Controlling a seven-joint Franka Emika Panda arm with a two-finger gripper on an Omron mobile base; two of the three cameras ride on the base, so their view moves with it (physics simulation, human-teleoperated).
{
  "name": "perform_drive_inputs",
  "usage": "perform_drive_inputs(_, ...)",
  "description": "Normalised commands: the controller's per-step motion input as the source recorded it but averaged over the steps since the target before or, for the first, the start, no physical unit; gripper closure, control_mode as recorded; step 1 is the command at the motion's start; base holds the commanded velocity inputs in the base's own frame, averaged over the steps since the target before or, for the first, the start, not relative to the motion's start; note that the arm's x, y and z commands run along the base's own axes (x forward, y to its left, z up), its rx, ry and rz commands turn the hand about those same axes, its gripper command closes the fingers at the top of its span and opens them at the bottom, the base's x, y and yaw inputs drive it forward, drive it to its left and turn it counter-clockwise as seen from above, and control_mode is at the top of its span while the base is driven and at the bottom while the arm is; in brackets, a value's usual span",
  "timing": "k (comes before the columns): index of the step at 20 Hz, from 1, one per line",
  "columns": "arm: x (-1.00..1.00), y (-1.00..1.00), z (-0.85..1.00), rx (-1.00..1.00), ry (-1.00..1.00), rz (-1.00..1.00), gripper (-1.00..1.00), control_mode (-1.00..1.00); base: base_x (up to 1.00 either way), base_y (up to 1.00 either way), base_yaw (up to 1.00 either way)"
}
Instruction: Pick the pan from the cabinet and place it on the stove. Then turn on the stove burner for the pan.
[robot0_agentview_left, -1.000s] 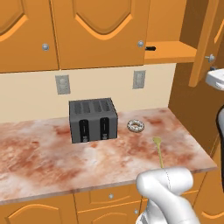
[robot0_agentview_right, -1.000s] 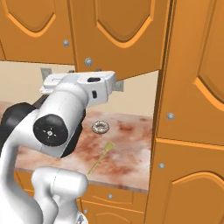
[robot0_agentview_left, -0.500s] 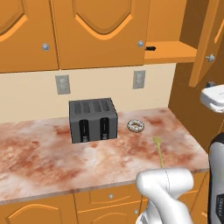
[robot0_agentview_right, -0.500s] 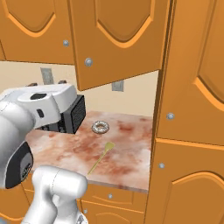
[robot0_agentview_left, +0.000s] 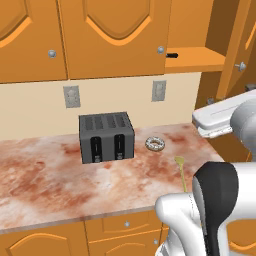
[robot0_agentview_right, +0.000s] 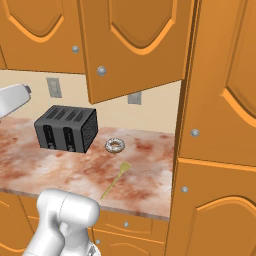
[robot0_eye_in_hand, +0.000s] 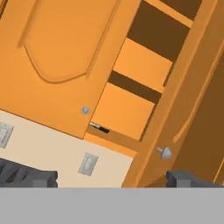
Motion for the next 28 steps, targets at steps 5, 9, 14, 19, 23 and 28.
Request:
perform_drive_inputs(5, 0.1, 0.08, -0.13, -0.09, 0.07, -0.03, -1.0, -1.0, 0.0, 0.0, 0.0)
perform_drive_inputs(9, 0.69, 0.03, -0.08, -0.08, 0.19, -0.03, -1.0, -1.0, 0.0, 0.0, 0.0)
perform_drive_inputs(14, 0.74, 0.01, -0.03, -0.07, 0.18, 0.0, -1.0, -1.0, 0.0, 0.0, 0.0)
perform_drive_inputs(19, 0.65, 0.0, -0.11, -0.09, 0.11, 0.0, -1.0, -1.0, 0.0, 0.0, 0.0)
perform_drive_inputs(23, 0.44, 0.0, -0.13, -0.11, 0.04, -0.03, -1.0, -1.0, 0.0, 0.0, 0.0)
perform_drive_inputs(28, 0.43, 0.0, -0.07, -0.1, 0.02, -0.04, -1.0, -1.0, 0.0, 0.0, 0.0)
